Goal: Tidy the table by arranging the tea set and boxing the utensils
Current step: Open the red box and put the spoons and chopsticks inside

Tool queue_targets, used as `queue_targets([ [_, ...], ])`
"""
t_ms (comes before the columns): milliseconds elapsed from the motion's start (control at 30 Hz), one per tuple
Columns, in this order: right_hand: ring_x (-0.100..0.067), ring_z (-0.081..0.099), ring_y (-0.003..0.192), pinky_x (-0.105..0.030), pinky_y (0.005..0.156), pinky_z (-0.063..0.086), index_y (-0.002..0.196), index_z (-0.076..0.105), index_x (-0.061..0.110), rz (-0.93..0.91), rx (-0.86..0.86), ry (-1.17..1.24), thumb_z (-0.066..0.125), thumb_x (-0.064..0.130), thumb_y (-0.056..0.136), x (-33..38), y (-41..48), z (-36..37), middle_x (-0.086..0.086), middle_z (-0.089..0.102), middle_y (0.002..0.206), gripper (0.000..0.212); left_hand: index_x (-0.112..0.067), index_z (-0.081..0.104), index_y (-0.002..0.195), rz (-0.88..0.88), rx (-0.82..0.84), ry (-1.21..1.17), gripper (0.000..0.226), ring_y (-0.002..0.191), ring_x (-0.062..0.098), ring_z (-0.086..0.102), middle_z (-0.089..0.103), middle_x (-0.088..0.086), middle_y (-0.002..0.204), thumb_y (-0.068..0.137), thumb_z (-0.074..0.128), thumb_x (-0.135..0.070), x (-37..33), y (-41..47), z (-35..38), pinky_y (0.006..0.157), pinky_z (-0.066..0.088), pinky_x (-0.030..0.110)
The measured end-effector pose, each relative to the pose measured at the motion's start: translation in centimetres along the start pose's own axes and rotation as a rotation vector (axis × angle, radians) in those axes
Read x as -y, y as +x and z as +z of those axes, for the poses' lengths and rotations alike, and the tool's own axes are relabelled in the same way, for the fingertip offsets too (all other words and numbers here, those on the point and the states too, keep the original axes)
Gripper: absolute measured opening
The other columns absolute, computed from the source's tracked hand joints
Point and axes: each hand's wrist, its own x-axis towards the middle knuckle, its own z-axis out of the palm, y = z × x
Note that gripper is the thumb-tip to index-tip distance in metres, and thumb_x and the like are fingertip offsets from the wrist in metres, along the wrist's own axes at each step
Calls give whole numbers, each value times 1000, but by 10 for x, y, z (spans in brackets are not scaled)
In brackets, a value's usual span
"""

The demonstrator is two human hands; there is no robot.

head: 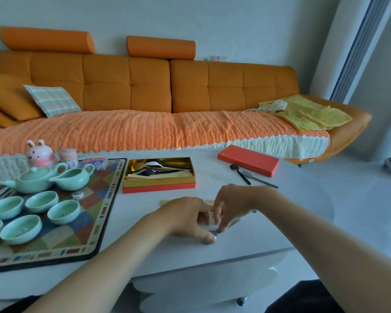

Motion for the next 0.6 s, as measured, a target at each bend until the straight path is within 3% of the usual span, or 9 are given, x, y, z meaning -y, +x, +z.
queue_targets([
  [300, -4, 62, 88, -36, 91, 52, 86, 76, 32, 1, -100, 25, 76, 50, 75, 5, 11, 3, 19, 71, 90, 21, -34, 70, 90, -62, 1, -74, 18, 87, 6, 55, 56, -16, 97, 77, 74, -46, 18, 4, -9, 69, 44, 23],
  [400, -2, 62, 87, -32, 89, 51, 83, 76, 33, -30, -133, 68, 77, 47, 74, 10, 18, 1, 19, 71, 88, 17, -33, 66, 92, -81, 1, -161, 15, 86, 6, 60, 63, -13, 94, 80, 74, -33, 29, 1, -16, 69, 49, 24],
  [533, 1, 59, 86, -23, 77, 45, 86, 77, 36, -61, -229, 132, 74, 41, 81, 16, 28, -7, 21, 69, 89, 8, -25, 65, 96, -121, -71, -422, 13, 75, 18, 68, 71, 3, 86, 86, 73, -22, 53, -2, -32, 73, 57, 40],
  [600, 4, 57, 81, -17, 69, 41, 97, 77, 34, -82, -334, 153, 72, 37, 85, 21, 35, -15, 20, 68, 94, 13, -19, 67, 99, -147, -197, -559, 8, 69, 17, 67, 72, 6, 85, 91, 69, -17, 66, -3, -41, 66, 56, 34],
])
